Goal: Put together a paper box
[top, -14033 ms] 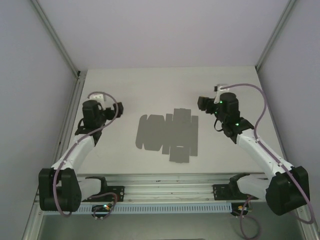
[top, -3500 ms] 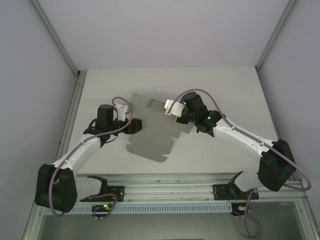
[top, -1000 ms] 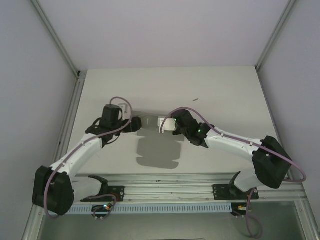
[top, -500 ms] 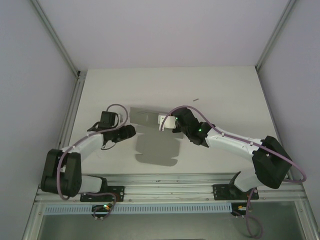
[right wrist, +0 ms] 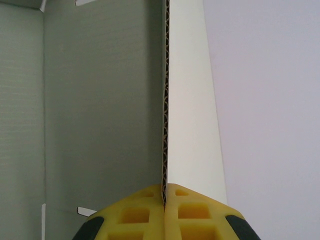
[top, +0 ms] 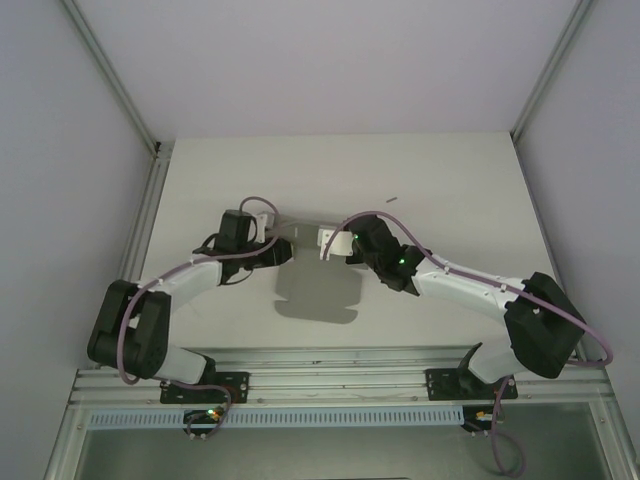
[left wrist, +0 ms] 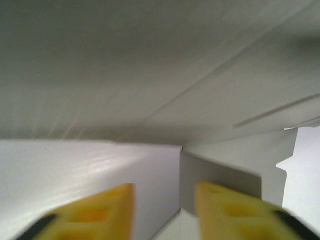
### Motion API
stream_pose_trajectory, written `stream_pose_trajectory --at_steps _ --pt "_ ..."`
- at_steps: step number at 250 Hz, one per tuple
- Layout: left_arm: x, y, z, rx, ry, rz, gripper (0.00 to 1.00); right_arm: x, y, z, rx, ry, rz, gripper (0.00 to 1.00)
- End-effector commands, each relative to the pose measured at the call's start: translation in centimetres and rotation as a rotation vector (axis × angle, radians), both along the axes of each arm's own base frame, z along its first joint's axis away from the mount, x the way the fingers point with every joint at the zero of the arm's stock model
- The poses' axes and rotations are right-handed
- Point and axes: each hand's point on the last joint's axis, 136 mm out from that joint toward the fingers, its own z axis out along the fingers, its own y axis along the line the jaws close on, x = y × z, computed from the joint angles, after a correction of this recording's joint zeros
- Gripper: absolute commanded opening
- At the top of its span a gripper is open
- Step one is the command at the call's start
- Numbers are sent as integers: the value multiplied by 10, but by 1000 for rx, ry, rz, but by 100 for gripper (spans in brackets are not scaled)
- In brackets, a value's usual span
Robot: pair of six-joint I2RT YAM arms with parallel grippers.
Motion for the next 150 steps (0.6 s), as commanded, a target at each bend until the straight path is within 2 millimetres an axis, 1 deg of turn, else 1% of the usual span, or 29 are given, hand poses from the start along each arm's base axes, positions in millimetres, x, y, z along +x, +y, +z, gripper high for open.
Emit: stream_pose_trajectory --at_steps 1,24,26,28,54,78,82,90,100,122,144,150 --pt "13 -11 0 -5 -38 -26 17 -6 12 6 50 -26 52 0" --pt "19 -15 -6 1 -26 -32 15 -4 11 -4 46 -16 39 0" --pt "16 -22 -6 -1 -25 -52 15 -4 11 -5 46 -15 38 0" --pt "15 -24 -7 -1 -25 -57 15 -4 11 -6 47 -14 37 0" --pt "17 -33 -13 11 -23 -68 12 -3 14 -17 49 -18 34 0" --pt "21 -37 -21 18 -12 -45 12 1 15 -23 40 -36 17 0" --pt "21 -38 -21 18 -8 -40 12 3 15 -22 44 -46 11 0" --pt "22 -40 -23 18 -4 -32 15 4 14 -24 37 -49 1 0" --pt "22 -42 -24 19 -2 -26 15 6 13 -26 29 -47 -10 0" --pt "22 -38 -22 22 -11 14 17 10 10 -23 36 -45 -33 0" --pt "20 -22 -17 110 -41 89 23 18 3 -13 58 -78 -85 0" --pt "18 -18 -15 139 -55 104 24 19 2 -13 58 -78 -90 0"
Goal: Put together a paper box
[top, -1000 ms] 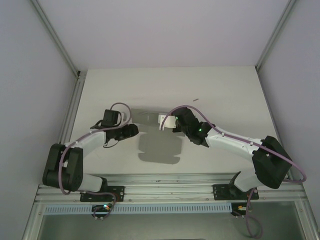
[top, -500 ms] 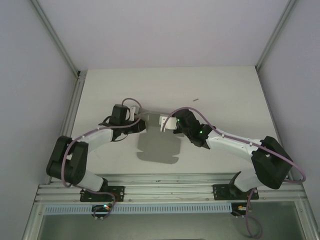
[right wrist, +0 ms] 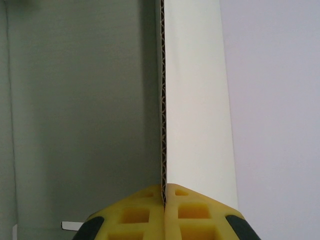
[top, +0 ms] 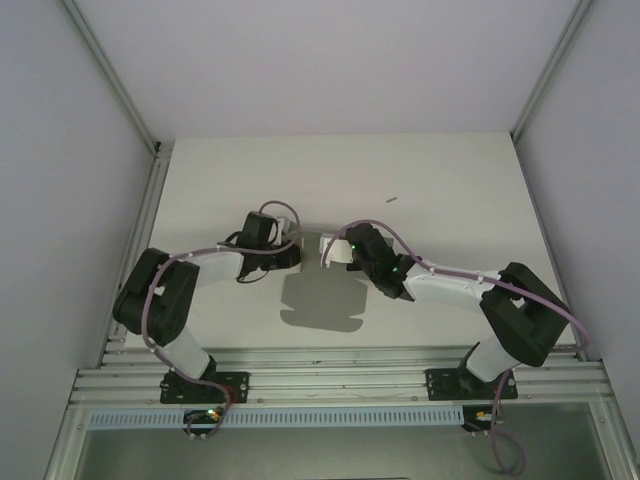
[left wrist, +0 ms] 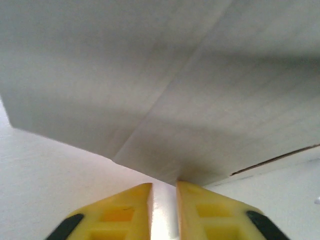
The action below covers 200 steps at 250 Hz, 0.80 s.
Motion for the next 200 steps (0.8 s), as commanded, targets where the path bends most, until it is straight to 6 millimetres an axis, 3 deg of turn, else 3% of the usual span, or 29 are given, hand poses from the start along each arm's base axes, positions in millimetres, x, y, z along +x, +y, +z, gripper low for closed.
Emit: stream_pose_trajectory --at_steps 1,32,59,107,157,200 --pt "7 4 31 46 -115 74 24 11 10 28 97 -74 -25 0" --pt "-5 6 46 57 -165 52 21 11 9 26 103 -61 -36 0" --pt "-12 4 46 30 -147 42 14 15 7 27 102 -72 -62 0" --pt "-15 -5 34 13 -123 9 11 14 9 32 124 -68 -60 0" --pt "-16 -42 32 -83 -99 -70 5 14 10 33 149 -58 -73 0" --pt "-10 -48 10 8 -90 -65 5 10 11 30 172 -63 -68 0"
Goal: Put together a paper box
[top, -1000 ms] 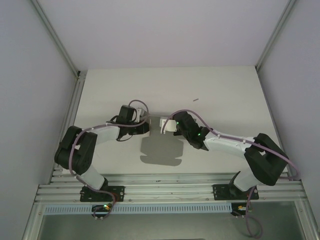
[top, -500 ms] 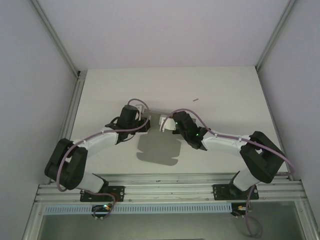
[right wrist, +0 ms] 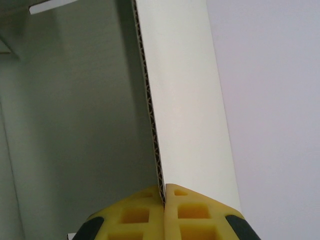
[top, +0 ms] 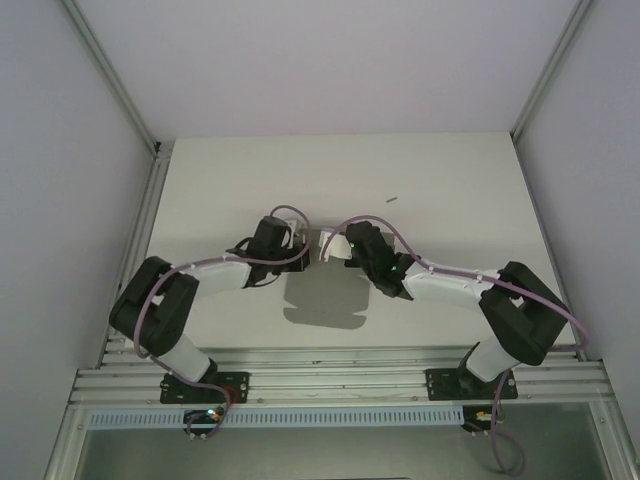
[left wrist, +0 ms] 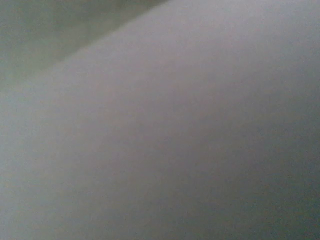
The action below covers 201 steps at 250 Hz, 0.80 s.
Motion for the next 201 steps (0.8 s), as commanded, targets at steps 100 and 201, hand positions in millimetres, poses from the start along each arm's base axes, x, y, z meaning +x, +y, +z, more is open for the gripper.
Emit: stream_pose_trajectory --at_steps 100,201 --pt "9 -15 -34 222 -32 8 15 -18 17 -5 130 -20 32 0" --pt "-5 22 39 141 -119 46 46 1 -18 -6 -14 -122 -50 0"
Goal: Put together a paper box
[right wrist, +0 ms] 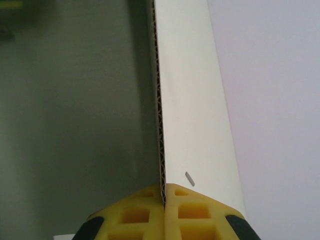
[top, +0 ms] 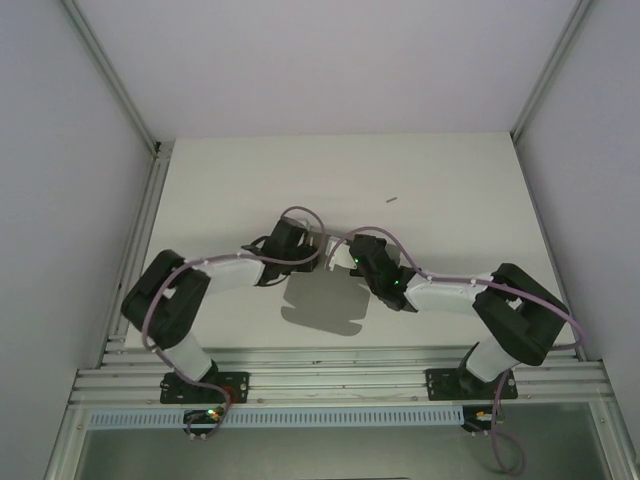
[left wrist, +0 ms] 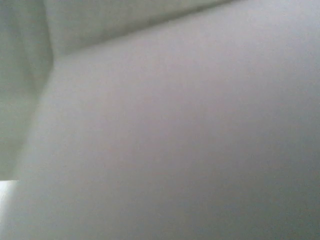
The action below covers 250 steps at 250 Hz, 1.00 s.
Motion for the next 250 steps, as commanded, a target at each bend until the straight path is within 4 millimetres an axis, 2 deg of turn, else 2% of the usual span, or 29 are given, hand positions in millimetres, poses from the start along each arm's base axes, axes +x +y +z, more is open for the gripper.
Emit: stream_pose_trajectory --at_steps 1,12,36,44,61,78,120,144,166,192,203,220,250 --pt "-8 18 42 -22 -61 -6 47 14 0 18 -4 -87 16 0" --pt "-8 33 59 -8 -98 25 57 21 -3 29 -2 -128 17 0" --pt "-2 78 89 30 -161 147 92 27 1 48 9 -187 68 0" --pt "1 93 96 29 -173 193 99 28 5 52 12 -206 95 0" --pt "11 127 106 15 -188 302 100 26 15 60 10 -255 160 0" --pt "22 151 111 -22 -185 377 100 27 22 61 -6 -275 201 0" --pt "59 191 109 -145 -170 463 100 24 33 53 -38 -290 270 0" --pt "78 184 104 -175 -161 376 100 26 34 49 -44 -307 270 0" --pt "90 161 98 -243 -149 255 99 30 34 48 -56 -338 259 0" --pt "97 131 98 -381 -145 120 91 32 37 43 -47 -321 259 0" --pt "96 120 100 -434 -145 64 84 33 38 42 -45 -304 253 0" --pt "88 104 103 -499 -151 -23 81 36 37 41 -44 -297 240 0" --pt "66 80 106 -552 -166 -168 80 40 37 43 -47 -301 228 0"
